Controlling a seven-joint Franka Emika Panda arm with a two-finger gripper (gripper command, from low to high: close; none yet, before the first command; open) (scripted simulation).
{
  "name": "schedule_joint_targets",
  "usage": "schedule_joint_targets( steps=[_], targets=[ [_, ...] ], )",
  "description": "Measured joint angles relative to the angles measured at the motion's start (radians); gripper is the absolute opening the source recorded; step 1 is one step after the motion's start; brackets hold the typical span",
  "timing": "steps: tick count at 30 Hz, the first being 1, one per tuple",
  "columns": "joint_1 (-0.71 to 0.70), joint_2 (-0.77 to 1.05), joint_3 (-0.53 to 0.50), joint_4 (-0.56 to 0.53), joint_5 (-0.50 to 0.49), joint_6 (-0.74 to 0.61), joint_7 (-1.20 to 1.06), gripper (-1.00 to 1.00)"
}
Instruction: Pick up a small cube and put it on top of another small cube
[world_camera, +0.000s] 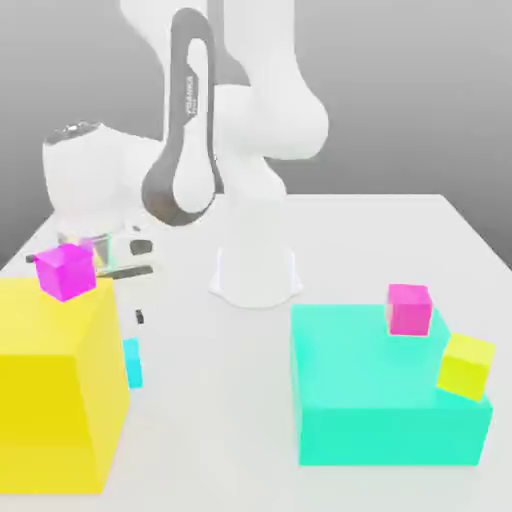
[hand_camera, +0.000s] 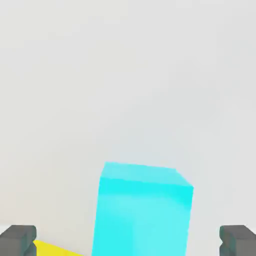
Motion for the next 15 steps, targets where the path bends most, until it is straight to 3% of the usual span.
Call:
schedule_joint_targets(
  steps=[6,11,15],
  targets=[
    [0.000,0.000,0.000,0.000,0.000,0.000,0.000,0.00],
    [0.058,0.106,0.045,0.019,0.231,0.102,-0.055,0.00],
    [0.033,0.174,0.090,0.035,0.323,0.150,-0.119,0.00]
  ],
)
